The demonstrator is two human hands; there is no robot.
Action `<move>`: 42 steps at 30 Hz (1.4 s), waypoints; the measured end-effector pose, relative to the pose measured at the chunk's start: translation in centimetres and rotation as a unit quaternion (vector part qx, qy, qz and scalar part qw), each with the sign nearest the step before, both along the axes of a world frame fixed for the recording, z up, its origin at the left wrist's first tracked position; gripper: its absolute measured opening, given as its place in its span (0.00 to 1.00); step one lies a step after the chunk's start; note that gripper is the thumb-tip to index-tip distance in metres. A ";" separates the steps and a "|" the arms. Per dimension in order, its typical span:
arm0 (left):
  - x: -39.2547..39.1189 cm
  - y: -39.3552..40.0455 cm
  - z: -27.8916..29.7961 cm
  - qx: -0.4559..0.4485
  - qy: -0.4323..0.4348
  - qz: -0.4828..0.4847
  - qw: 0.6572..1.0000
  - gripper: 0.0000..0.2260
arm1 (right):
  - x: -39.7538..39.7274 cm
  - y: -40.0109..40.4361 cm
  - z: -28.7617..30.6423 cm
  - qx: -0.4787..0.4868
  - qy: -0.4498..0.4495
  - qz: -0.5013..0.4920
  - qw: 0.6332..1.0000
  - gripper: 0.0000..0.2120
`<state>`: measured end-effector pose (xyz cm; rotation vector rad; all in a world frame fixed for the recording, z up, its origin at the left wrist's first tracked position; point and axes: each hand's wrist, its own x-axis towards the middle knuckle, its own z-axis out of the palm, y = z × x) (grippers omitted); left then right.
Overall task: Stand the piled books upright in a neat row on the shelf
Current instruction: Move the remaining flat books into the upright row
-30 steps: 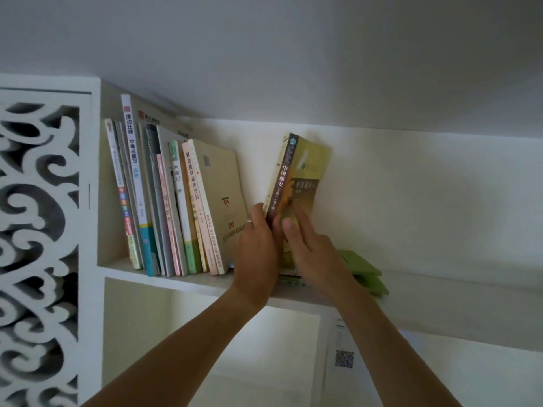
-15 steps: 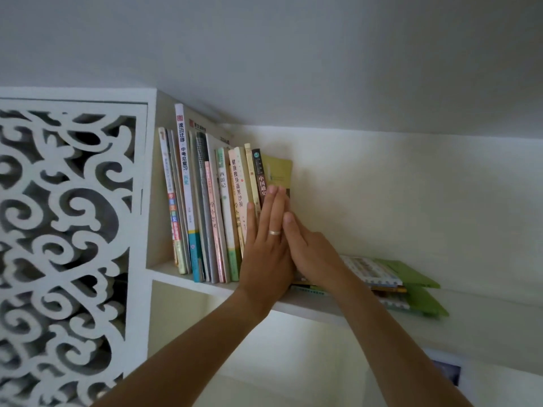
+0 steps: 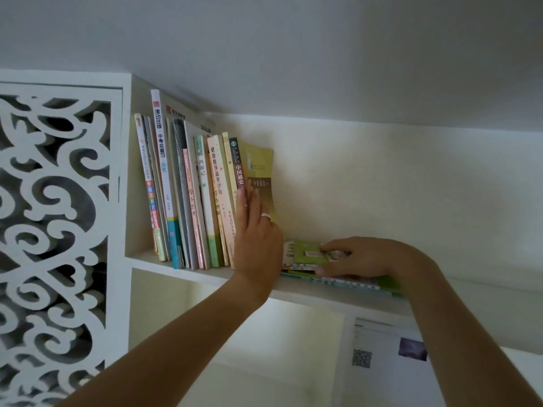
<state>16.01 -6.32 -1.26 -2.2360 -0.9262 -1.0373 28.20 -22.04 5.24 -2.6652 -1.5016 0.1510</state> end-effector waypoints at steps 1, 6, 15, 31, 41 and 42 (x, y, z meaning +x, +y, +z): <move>0.4 -0.4 0.2 0.000 0.006 -0.026 1.000 0.11 | 0.4 -0.5 0.0 0.015 -0.022 -0.022 0.999 0.42; 1.7 -1.3 1.3 -0.090 0.124 -0.362 0.919 0.21 | 1.2 -2.8 -0.2 0.023 -0.050 -0.034 0.998 0.40; 1.6 1.0 0.2 -0.028 0.101 -0.350 0.931 0.23 | -0.4 -0.2 -2.3 0.073 -0.031 0.066 0.995 0.31; 2.3 0.5 1.5 -0.013 0.207 -0.349 0.914 0.29 | 2.0 -2.8 -2.4 0.341 0.162 -0.237 0.895 0.40; 4.3 -1.5 0.7 0.010 0.087 -0.309 0.947 0.29 | 3.8 -3.0 -1.8 0.659 0.471 -0.164 0.563 0.14; 4.8 -1.5 0.3 -0.010 0.072 -0.308 0.949 0.31 | 3.5 -2.5 -2.0 0.660 0.441 -0.162 0.586 0.15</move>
